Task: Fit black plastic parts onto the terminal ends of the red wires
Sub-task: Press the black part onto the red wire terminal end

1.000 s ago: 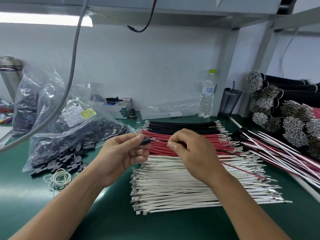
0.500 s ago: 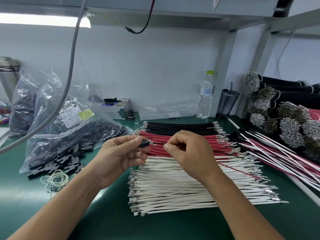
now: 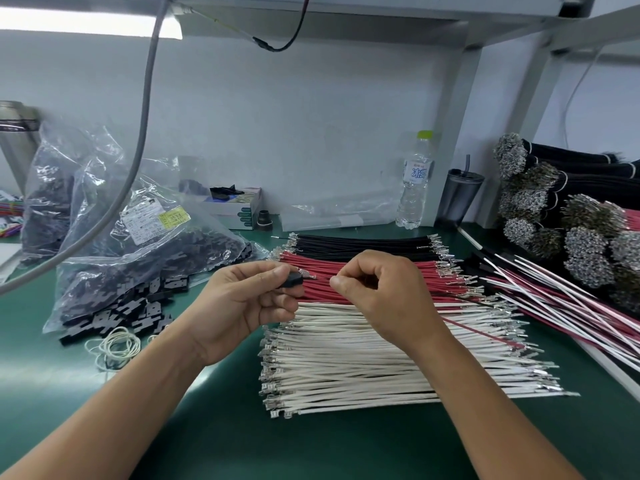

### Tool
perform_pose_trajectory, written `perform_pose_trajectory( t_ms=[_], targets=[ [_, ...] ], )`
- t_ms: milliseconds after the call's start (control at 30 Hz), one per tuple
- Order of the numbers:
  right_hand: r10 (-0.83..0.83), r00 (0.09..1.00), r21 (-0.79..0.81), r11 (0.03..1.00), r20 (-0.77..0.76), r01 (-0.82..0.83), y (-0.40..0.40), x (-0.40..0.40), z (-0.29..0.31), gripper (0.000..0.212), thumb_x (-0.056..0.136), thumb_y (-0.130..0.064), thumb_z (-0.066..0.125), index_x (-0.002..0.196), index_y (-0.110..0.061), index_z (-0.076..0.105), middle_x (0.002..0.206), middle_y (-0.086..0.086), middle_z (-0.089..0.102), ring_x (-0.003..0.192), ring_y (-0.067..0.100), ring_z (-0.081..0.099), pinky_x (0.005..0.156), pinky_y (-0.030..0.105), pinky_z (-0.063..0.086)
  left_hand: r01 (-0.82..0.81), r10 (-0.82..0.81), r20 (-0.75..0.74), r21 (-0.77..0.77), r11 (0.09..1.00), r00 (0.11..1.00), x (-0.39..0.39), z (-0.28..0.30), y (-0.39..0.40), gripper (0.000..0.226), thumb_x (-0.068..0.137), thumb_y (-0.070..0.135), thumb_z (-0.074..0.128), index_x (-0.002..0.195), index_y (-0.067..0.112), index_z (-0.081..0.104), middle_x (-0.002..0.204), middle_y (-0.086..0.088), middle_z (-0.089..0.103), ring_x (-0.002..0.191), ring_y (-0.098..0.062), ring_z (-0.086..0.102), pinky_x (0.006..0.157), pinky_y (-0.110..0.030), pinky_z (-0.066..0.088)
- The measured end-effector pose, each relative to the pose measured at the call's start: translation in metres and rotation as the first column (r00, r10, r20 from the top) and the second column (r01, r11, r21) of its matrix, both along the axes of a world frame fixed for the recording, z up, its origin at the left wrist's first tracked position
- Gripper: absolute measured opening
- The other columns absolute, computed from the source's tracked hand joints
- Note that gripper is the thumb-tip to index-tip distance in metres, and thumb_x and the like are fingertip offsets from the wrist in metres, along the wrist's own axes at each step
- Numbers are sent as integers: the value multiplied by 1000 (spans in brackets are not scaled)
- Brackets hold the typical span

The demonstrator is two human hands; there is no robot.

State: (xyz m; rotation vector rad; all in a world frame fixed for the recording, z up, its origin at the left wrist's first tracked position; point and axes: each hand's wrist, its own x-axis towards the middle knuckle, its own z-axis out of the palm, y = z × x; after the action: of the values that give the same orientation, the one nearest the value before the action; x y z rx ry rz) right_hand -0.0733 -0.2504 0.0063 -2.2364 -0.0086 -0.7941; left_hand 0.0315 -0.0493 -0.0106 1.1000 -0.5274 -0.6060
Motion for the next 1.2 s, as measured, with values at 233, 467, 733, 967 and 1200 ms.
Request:
perform_pose_trajectory(
  t_ms=[233,467,733,967,1200],
  targets=[
    [-2,1000,-16,1000,-23,1,-1,-2,0,18,85,-28,76,69,-28,69,73,-14,67,70,9,62,67,39,55,0,0,3,-3,1000,1000,2,-2,1,20,90,14,67,102,3,79,90,-21,76,66,-19,73,61,-28,63],
    [3,1000,-20,1000,-17,-3,0,-2,0,18,85,-27,77,69,-28,69,72,-13,67,70,8,62,67,39,54,-7,7,7,-1,1000,1000,1,-1,2,20,89,15,68,101,3,80,90,-21,76,67,-20,73,61,-28,63],
    [-72,997,-301,952,-27,61,1,-5,2,18,85,-35,71,68,-31,66,72,-17,61,70,3,58,62,30,49,-67,59,65,126,990,996,-3,2,2,36,70,21,84,98,-2,78,90,-27,74,63,-25,72,58,-30,61],
    [-61,994,-182,982,-92,44,4,0,1,23,82,-39,75,64,-31,64,66,-18,63,65,3,58,58,25,44,-97,80,110,159,983,991,-2,3,4,38,68,19,84,99,-3,78,92,-29,74,64,-25,72,61,-32,63],
    [-34,995,-128,992,-95,22,9,2,-4,24,84,-39,77,66,-31,64,68,-16,63,64,4,57,59,27,45,-108,74,169,203,973,983,-6,4,3,39,65,19,86,97,-1,79,91,-30,74,64,-27,72,61,-33,62]
  ],
)
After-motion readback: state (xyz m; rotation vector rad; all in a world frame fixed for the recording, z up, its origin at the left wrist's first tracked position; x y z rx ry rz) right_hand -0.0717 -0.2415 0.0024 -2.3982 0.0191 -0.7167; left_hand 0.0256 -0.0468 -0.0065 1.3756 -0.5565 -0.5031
